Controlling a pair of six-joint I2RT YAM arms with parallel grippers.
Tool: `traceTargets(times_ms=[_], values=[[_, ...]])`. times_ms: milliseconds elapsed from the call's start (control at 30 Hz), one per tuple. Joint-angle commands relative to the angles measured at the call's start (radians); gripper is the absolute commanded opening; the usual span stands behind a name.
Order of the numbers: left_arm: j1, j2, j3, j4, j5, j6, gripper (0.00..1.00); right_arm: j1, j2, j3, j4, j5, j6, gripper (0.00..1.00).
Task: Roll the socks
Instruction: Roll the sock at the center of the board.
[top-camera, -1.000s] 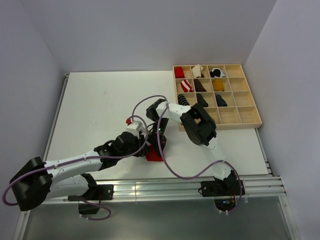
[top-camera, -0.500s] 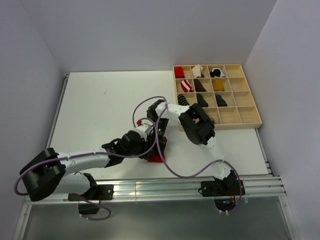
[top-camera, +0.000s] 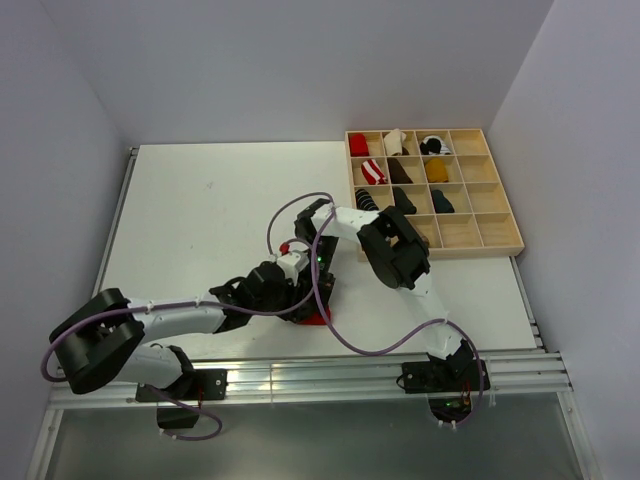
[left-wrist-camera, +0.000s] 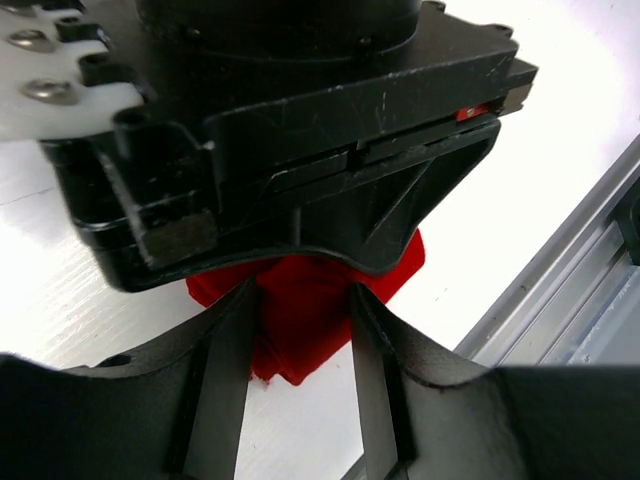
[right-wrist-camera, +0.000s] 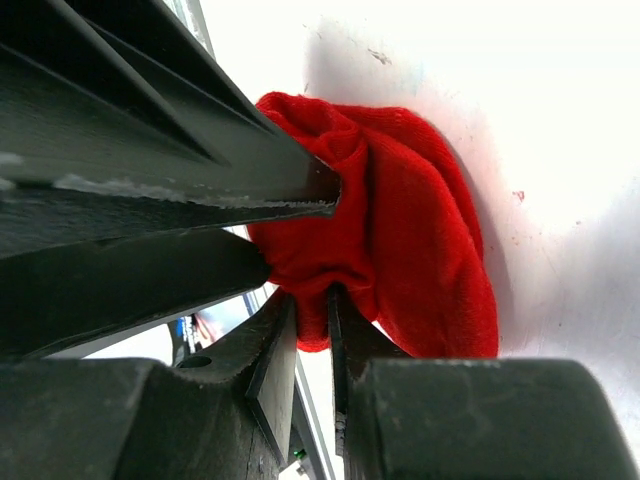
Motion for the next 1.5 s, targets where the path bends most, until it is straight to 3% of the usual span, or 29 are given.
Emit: traceTargets(times_ms=[0, 133, 233, 333, 467, 600, 867, 1200, 1467], values=[[-0.007, 0.035, 0.014, 0.03, 0.06, 0.002, 0.46, -0.014, 0.042, 0.018, 0.106, 0.124, -0.002, 0.21], [-0.005, 0.064, 0.023, 0.02, 0.056, -0.011, 0.43, -0.019, 0.041, 0.015, 0.114, 0.125, 0.008, 0.22], [-0.007, 0.093, 0.033, 0.006, 0.051, -0.018, 0.35, -0.019, 0.033, 0.007, 0.129, 0.127, 0.02, 0.22], [-0.005, 0.132, 0.042, -0.016, 0.043, -0.032, 0.2, -0.019, 0.019, -0.008, 0.155, 0.136, 0.034, 0.24], [-0.007, 0.166, 0.048, -0.036, 0.029, -0.049, 0.0, -0.023, -0.019, -0.034, 0.206, 0.147, 0.062, 0.37], [-0.007, 0.179, 0.059, -0.068, 0.008, -0.064, 0.0, -0.039, -0.062, -0.054, 0.24, 0.139, 0.085, 0.48], [-0.005, 0.198, 0.056, -0.082, -0.023, -0.092, 0.0, -0.094, -0.237, -0.181, 0.407, 0.167, 0.177, 0.55], [0.022, 0.215, 0.057, -0.086, -0.001, -0.126, 0.0, -0.154, -0.347, -0.27, 0.431, 0.113, 0.197, 0.56], [0.091, 0.256, 0.088, -0.105, 0.097, -0.167, 0.0, -0.238, -0.533, -0.344, 0.511, 0.061, 0.252, 0.56]])
